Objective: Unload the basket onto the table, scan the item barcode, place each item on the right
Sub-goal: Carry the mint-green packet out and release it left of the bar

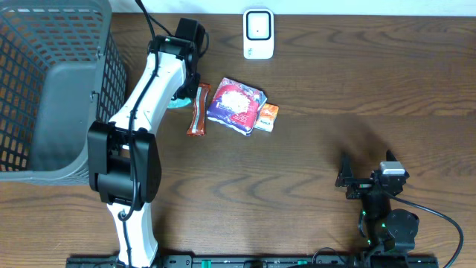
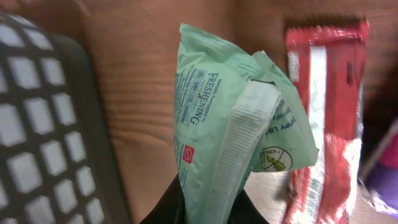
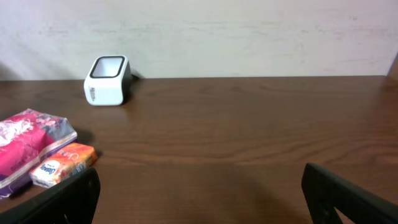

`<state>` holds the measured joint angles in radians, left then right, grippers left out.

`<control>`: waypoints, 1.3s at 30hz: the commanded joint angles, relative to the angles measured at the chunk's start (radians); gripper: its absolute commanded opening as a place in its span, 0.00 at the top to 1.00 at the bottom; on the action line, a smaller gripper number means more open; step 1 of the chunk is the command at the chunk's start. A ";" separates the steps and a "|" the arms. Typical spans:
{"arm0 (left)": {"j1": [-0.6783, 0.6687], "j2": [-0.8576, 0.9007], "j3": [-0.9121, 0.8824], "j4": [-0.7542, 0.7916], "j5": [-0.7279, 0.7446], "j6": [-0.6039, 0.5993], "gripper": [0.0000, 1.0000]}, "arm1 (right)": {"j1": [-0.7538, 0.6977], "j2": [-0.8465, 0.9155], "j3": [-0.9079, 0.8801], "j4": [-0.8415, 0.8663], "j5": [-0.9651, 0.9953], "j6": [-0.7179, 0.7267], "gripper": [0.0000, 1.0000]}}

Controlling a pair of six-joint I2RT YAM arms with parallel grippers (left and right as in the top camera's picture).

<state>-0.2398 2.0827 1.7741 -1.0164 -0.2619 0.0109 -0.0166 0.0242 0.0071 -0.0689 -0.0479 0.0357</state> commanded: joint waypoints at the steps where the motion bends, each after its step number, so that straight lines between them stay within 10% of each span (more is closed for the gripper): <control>1: 0.000 0.028 -0.016 -0.019 0.046 -0.081 0.92 | -0.002 -0.004 -0.002 -0.003 0.005 -0.015 0.01; 2: 0.000 0.028 -0.022 -0.023 0.045 -0.092 0.91 | -0.002 -0.004 -0.002 -0.003 0.005 -0.015 0.01; 4: 0.000 0.028 -0.024 -0.034 0.045 -0.092 0.51 | -0.002 -0.004 -0.002 -0.003 0.005 -0.014 0.01; 16: 0.000 -0.122 0.037 -0.124 0.045 -0.220 0.34 | -0.002 -0.004 -0.002 -0.003 0.005 -0.015 0.01; 19: 0.000 -0.205 0.037 -0.156 0.046 -0.326 0.10 | -0.002 -0.004 -0.002 -0.003 0.005 -0.015 0.01; 39: 0.000 -0.306 0.036 -0.282 0.045 -0.443 0.02 | -0.002 -0.004 -0.002 0.016 0.057 -0.033 0.01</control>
<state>-0.2394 1.7721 1.8034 -1.2919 -0.2115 -0.4194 -0.0166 0.0242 0.0071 -0.0662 -0.0067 0.0174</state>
